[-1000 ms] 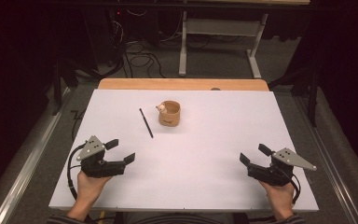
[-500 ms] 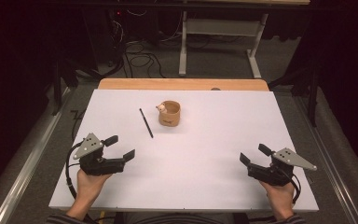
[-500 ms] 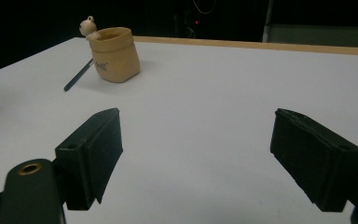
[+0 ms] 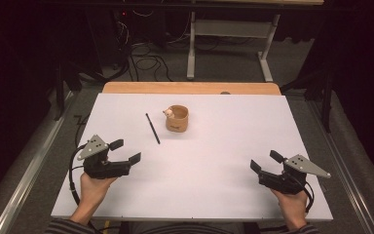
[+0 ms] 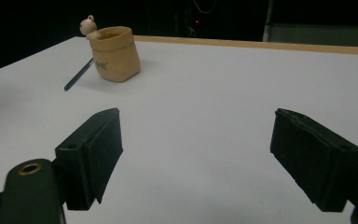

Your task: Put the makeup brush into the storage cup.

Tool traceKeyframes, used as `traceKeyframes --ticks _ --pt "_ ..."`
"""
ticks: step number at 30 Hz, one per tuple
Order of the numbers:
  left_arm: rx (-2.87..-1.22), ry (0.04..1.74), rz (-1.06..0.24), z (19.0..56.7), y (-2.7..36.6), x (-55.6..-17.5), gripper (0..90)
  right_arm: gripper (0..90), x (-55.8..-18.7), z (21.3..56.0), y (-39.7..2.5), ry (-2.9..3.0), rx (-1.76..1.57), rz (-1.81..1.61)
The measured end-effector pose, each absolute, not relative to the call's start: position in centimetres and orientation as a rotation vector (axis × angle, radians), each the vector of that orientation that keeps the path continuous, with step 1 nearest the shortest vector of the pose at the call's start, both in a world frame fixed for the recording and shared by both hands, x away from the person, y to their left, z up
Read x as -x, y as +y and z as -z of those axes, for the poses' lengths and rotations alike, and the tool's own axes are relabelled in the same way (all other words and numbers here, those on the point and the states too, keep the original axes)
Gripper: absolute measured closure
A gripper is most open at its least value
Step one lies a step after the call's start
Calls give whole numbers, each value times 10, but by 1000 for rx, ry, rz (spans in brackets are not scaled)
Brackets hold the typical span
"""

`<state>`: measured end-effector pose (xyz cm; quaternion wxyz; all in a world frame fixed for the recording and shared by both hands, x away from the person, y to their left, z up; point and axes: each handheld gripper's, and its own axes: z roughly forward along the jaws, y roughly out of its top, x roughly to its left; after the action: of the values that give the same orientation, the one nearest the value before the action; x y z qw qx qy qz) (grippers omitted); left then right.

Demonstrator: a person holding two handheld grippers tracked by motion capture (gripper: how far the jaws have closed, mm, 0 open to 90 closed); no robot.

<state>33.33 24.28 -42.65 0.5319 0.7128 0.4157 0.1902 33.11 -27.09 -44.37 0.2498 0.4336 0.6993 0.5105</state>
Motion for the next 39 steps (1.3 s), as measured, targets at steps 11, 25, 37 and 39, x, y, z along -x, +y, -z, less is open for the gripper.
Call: traceKeyframes --ticks 11,25,37,39 --pt "-1688 999 -475 423 243 -340 181 181 -331 444 -271 1905 -1179 -1391" --pt "-1689 993 -453 419 237 -349 191 189 -331 444 -270 1921 -1166 -1385" --pt "-1691 998 -456 412 236 -359 192 190 -331 444 -270 1923 -1168 -1381" --pt "-1690 996 -455 410 235 -361 191 190 -331 444 -270 1923 -1168 -1381"
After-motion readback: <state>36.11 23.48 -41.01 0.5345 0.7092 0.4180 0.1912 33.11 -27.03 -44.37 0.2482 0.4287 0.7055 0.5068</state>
